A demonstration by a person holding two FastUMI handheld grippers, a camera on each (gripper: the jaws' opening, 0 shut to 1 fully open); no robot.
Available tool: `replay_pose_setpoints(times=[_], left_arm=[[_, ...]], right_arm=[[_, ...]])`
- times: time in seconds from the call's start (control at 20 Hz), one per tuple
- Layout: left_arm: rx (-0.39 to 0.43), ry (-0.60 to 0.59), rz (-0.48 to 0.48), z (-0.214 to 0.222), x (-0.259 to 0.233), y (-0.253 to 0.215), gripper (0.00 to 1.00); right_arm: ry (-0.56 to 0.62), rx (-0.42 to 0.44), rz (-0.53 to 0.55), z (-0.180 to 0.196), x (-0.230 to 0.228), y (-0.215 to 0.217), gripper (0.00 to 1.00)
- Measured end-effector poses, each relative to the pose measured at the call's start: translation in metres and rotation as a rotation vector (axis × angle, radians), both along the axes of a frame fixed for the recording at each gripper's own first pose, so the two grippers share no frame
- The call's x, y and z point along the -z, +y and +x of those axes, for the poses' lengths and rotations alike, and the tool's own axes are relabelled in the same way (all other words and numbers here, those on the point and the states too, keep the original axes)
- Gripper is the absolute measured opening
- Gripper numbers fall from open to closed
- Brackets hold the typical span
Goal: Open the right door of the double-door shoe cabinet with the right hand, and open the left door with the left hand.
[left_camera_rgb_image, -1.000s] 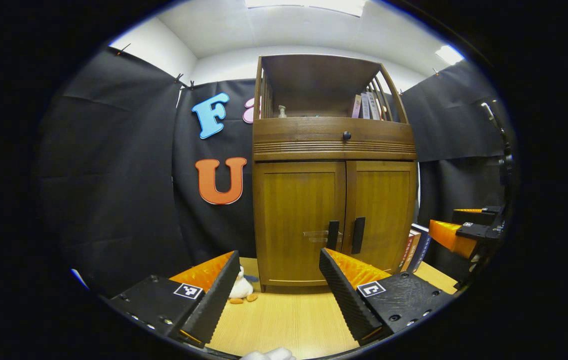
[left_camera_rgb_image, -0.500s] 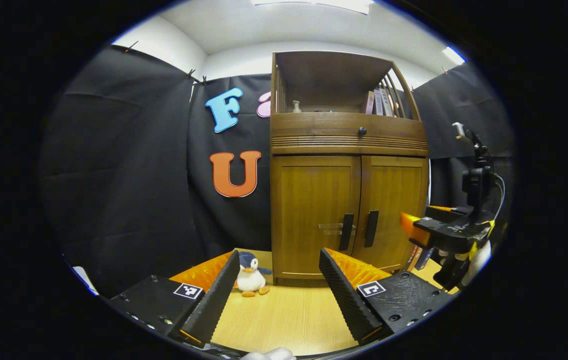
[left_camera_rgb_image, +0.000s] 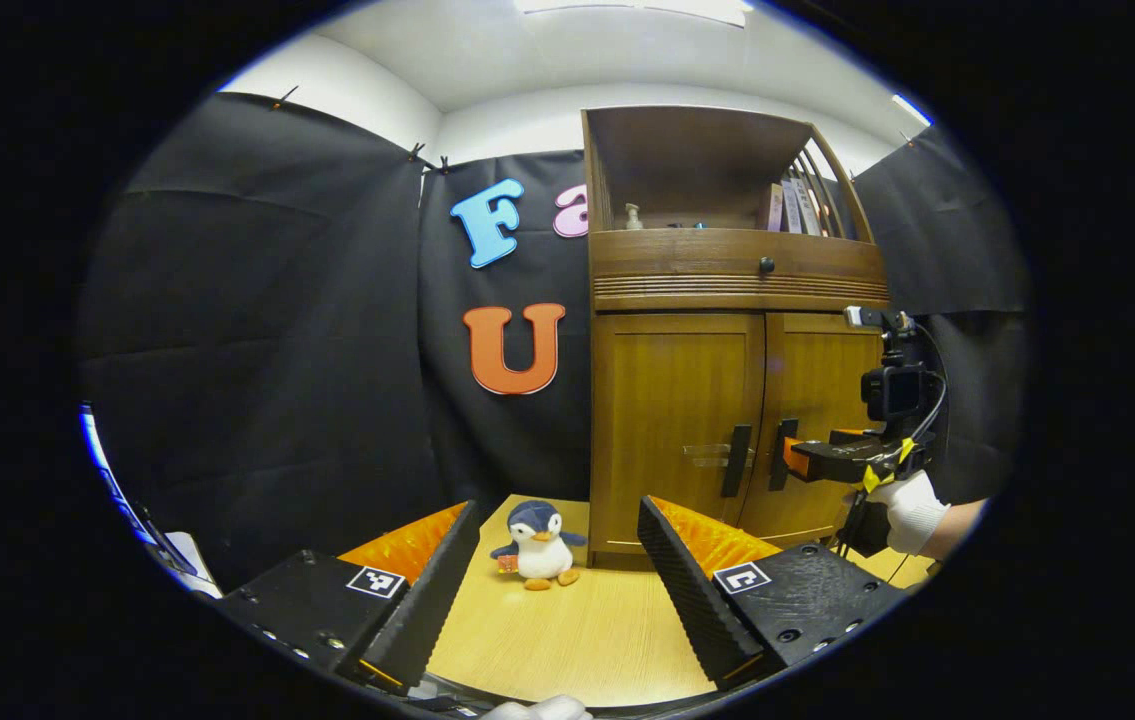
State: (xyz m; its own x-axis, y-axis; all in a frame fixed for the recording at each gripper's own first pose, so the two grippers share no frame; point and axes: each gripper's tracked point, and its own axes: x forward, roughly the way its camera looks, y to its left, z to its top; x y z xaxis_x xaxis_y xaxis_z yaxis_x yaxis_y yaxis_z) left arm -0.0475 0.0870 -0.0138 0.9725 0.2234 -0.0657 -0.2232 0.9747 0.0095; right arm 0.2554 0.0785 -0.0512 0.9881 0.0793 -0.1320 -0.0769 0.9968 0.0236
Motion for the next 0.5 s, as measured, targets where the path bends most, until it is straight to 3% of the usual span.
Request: replay_pose_setpoints(times=[0.1,0.15,0.3,0.5], left_arm=[[-0.012,0.004,0.000,-0.001,0.001,0.005,0.96],[-0.021,0.006,0.003,-0.002,0.002,0.007,0.96],[-0.041,0.011,0.003,-0.004,0.005,0.015,0.96],[-0.070,0.021,-0.007,-0.008,0.012,0.024,0.96]], right_arm=[[0.027,0.013,-0.008,0.021,0.010,0.001,0.99],[0.037,0.018,-0.014,0.029,0.014,0.002,0.90],[0.067,0.016,-0.013,0.044,0.024,0.009,0.77],[0.077,0.011,-0.017,0.055,0.025,0.012,0.77]])
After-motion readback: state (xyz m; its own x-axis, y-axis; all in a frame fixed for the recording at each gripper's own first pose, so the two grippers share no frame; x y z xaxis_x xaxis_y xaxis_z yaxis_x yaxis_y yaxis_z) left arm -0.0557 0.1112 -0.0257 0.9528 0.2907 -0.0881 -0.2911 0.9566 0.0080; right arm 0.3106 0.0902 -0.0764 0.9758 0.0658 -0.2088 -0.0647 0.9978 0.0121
